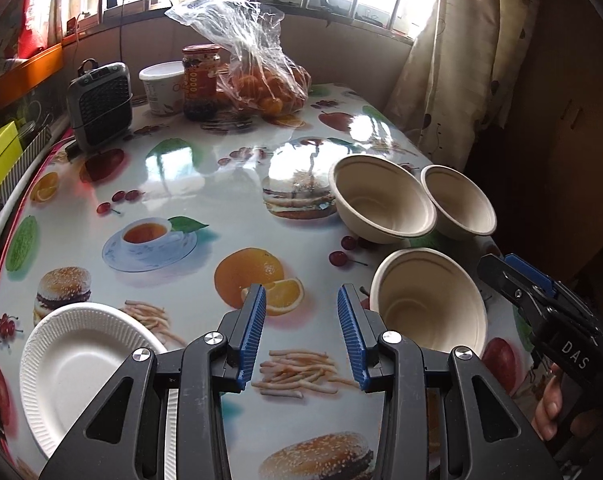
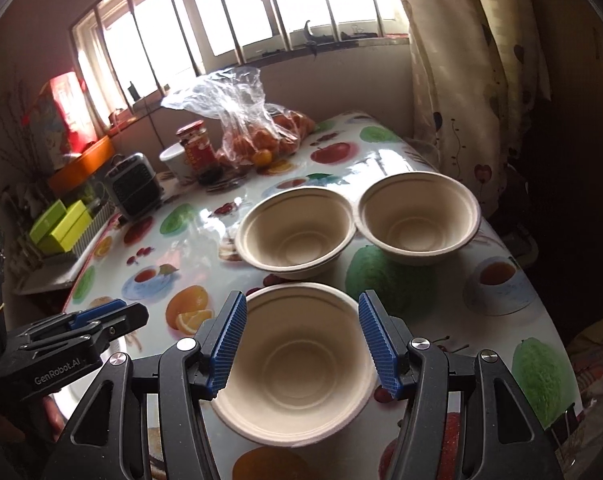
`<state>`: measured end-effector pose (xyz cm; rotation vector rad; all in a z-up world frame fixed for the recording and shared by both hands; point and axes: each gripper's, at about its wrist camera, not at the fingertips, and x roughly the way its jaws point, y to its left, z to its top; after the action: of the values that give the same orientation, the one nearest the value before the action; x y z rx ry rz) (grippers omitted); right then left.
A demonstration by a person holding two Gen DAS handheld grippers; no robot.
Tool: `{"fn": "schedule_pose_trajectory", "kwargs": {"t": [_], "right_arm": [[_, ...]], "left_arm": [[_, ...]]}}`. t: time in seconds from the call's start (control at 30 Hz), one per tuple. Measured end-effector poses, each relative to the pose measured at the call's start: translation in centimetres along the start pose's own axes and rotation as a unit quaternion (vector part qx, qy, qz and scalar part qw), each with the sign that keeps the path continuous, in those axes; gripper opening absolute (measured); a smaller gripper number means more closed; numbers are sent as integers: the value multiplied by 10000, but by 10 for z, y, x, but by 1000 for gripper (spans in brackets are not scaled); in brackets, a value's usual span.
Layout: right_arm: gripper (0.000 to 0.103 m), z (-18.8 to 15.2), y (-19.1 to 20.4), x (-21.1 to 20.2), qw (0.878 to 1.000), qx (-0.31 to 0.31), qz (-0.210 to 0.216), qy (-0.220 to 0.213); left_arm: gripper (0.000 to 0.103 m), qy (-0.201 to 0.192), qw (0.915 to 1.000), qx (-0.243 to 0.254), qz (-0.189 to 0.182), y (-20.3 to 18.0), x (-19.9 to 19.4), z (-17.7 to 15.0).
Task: Organize plates and bowls
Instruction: 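Reach the left tool to a tan paper bowl rim while the right tool reaches another bowl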
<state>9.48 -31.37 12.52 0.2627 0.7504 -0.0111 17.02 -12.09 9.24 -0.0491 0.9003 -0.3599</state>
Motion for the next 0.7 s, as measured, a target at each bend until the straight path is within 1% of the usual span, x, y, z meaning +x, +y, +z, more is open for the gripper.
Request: {"fn": "schedule_pose_trajectory", "kwargs": {"t": [0.03, 0.13, 0.23, 0.33, 0.6, 0.7], "right_arm": [[58, 1, -5, 1, 10000, 35, -13, 0], [58, 8, -15, 4, 9999, 91, -125, -3], [58, 12, -24, 7, 9997, 201, -107, 22], [58, 14, -29, 9, 9997, 234, -104, 39], [58, 27, -32, 37, 9992, 188, 185, 292], [58, 31, -29, 47, 9988, 147, 268, 372]], "left_arm": [[39, -16, 10000, -25, -69, -1, 2, 3], [39, 50, 9999, -92, -98, -2, 9, 12], [39, 67, 9998, -86, -137, -6, 14, 21], [39, 93, 9995, -185, -231, -6, 21, 31], [39, 83, 9997, -196, -80, -9, 39, 56], [39, 117, 9997, -190, -91, -10, 48, 65]]}}
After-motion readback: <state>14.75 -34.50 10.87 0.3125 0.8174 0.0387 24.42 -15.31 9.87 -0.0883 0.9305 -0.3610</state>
